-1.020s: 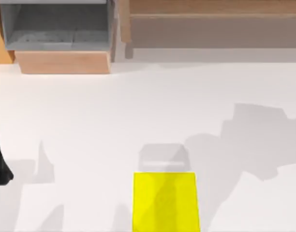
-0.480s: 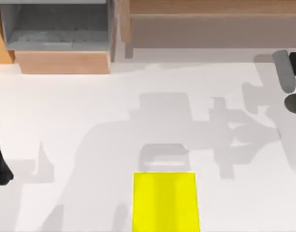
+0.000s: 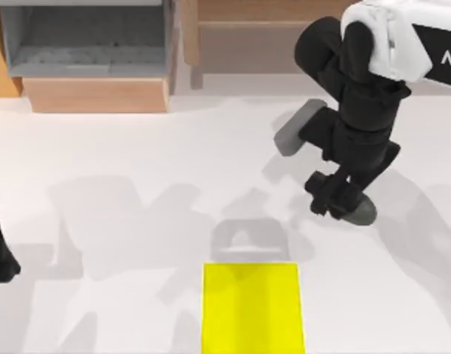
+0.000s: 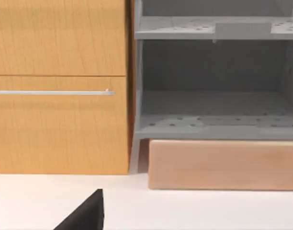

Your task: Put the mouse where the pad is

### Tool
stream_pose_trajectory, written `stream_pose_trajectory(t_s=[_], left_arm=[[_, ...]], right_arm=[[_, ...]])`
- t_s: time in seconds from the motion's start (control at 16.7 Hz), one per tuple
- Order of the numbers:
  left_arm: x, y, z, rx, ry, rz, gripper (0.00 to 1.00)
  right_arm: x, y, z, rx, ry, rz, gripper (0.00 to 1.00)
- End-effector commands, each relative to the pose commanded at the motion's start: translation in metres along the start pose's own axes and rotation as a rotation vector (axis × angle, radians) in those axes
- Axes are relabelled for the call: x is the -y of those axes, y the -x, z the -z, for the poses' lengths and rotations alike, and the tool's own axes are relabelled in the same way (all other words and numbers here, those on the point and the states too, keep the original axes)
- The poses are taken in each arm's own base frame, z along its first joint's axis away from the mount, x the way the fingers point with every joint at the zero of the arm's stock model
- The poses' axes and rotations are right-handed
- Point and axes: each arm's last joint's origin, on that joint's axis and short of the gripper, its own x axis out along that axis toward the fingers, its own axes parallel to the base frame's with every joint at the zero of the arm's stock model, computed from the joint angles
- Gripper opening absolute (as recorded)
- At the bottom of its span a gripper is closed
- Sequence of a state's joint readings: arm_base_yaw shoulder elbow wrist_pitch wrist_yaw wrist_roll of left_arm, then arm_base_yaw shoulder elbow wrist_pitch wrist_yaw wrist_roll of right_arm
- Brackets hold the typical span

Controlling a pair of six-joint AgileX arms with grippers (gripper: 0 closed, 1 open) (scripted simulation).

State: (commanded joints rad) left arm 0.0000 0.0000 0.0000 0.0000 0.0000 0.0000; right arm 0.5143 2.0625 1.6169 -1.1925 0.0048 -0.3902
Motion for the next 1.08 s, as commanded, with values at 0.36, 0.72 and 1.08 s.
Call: stream_pose_trajectory(t_s=[0.36,0.72,1.08], left_arm=[[0.000,0.000,0.000,0.000,0.000,0.000,1.00],[0.000,0.000,0.000,0.000,0.000,0.000,1.00],[0.000,0.000,0.000,0.000,0.000,0.000,1.00]], right_arm=[[-0.091,-0.006,-0.021,0.000,-0.506,-0.007,0.00],[-0.139,-0.001,-0.018,0.045,-0.851,-0.024,0.00],[-0.149,0.000,-0.016,0.059,-0.932,-0.031,0.00]])
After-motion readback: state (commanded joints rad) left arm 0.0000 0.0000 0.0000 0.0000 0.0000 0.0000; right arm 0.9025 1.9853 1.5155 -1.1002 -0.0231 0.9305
